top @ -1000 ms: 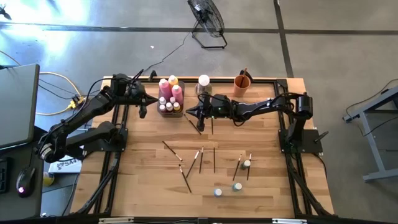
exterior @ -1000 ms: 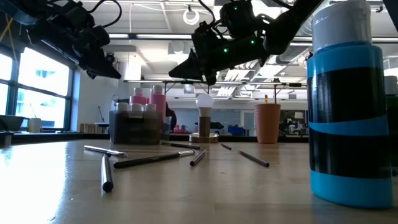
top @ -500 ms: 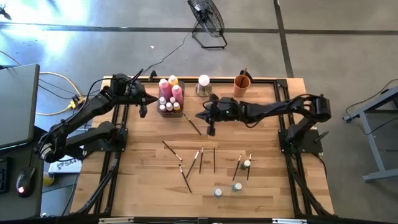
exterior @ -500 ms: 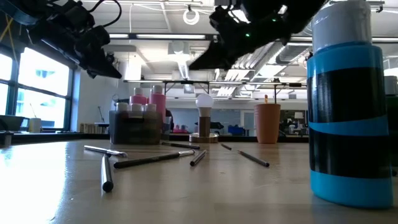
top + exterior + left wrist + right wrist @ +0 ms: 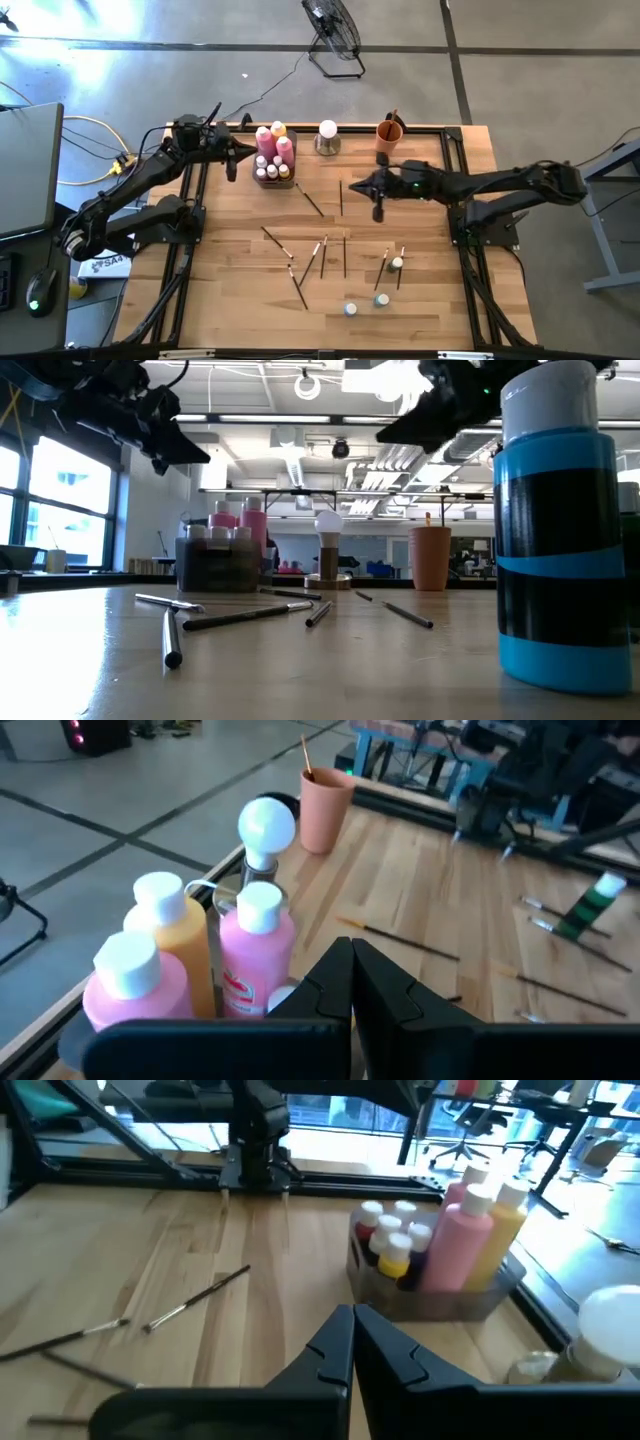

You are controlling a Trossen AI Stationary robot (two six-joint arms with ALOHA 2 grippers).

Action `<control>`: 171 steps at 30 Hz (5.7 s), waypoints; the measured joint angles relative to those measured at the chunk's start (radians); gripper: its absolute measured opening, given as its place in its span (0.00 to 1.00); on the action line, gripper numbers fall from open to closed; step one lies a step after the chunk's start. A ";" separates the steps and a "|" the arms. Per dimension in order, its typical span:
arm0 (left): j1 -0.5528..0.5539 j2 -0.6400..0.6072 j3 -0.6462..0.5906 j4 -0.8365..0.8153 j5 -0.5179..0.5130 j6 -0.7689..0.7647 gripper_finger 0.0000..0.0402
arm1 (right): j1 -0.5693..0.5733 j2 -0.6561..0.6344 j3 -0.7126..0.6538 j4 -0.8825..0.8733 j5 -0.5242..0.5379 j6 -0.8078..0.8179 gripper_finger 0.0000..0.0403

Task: Pick & Place Paint Supplies
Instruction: Adjust the large pink paint bottles

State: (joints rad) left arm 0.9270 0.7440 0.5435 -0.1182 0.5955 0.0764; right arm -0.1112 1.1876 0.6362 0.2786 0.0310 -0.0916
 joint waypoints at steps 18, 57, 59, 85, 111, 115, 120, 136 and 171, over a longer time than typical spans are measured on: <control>-0.190 0.231 0.000 0.301 -0.223 0.031 0.13 | 0.000 -0.126 -0.222 0.052 -0.091 0.071 0.01; -0.274 0.467 0.370 -0.058 -0.454 0.128 0.36 | 0.000 -0.205 -0.223 -0.091 -0.119 0.117 0.01; -0.274 0.467 0.373 -0.079 -0.438 0.128 0.36 | 0.000 -0.205 -0.223 -0.095 -0.119 0.121 0.01; -0.453 0.472 0.374 -0.205 -0.569 0.026 0.08 | 0.000 -0.204 -0.223 -0.104 -0.112 0.141 0.01; -0.632 0.668 0.425 -0.250 -1.043 0.002 0.00 | 0.000 -0.204 -0.223 -0.103 -0.108 0.141 0.01; -0.632 0.696 0.440 -0.254 -1.018 -0.002 0.00 | 0.000 -0.204 -0.223 -0.103 -0.108 0.141 0.01; -0.632 0.734 0.439 -0.258 -1.022 -0.016 0.00 | 0.000 -0.204 -0.223 -0.103 -0.108 0.141 0.01; -0.538 0.744 0.439 -0.293 -1.037 -0.034 0.00 | 0.000 -0.204 -0.223 -0.104 -0.108 0.141 0.01; -0.455 0.807 0.439 -0.170 -0.897 0.005 0.00 | 0.000 -0.204 -0.223 -0.117 -0.060 0.140 0.01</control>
State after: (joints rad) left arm 0.4717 1.5513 0.9821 -0.2882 -0.3014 0.0816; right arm -0.1112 0.9835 0.4133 0.1612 -0.0287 0.0488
